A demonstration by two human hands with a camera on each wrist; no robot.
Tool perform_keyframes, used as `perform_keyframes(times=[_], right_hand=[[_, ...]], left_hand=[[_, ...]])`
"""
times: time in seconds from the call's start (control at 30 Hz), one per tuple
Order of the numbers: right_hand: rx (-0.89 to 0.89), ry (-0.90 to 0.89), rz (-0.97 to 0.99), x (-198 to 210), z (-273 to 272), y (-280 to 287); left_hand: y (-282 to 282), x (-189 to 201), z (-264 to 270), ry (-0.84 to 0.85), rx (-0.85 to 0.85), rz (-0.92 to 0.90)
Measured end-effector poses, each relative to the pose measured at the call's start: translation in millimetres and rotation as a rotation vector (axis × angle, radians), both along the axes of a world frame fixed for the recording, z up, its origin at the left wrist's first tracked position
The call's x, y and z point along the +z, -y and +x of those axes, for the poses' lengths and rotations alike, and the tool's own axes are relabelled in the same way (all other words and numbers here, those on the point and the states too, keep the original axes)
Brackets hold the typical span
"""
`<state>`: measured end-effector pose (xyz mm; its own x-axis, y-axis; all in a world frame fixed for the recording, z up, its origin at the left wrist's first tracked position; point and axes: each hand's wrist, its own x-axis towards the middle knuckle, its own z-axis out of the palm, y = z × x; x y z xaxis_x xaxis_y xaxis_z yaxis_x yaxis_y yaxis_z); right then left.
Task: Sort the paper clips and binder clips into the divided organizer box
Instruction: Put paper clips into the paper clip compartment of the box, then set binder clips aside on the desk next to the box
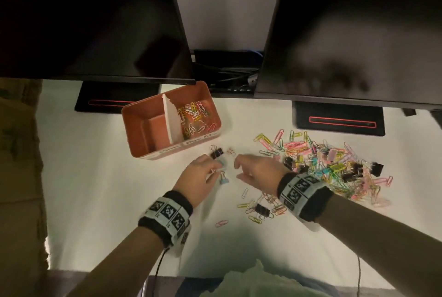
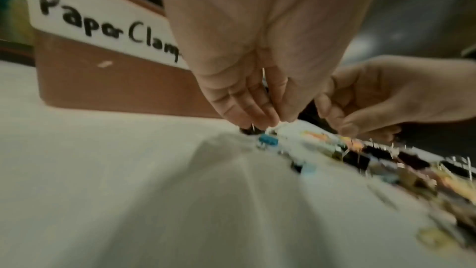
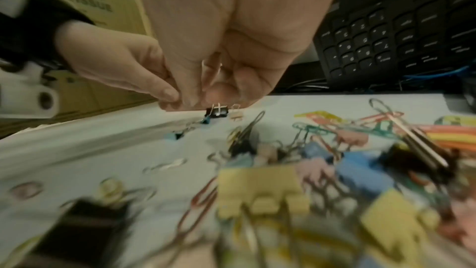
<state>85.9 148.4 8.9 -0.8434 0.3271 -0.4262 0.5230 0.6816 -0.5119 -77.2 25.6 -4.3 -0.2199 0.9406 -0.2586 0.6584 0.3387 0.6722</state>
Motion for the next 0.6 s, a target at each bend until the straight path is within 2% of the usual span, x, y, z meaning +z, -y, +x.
perform_keyframes(times=[0.07,0.27,0.4,0.6], right_hand=[[-0.008,0.082,-0.019,-5,8,7],[-0.138,0.167,0.095,-21,13,0],[-0.184,0.184,0.077,-26,7,-4],[-0.137,0.135,0.029,-28,7,-1]], left_hand=[[1,-13,5,-0.003,-0.001,-0.018],[-10,-28,11,-0.07,0.041,-0.031],[-18,-28,12,-0.101,0.046,-0.062],[-22,-26,13,-0.115,-0.007,-0.096]])
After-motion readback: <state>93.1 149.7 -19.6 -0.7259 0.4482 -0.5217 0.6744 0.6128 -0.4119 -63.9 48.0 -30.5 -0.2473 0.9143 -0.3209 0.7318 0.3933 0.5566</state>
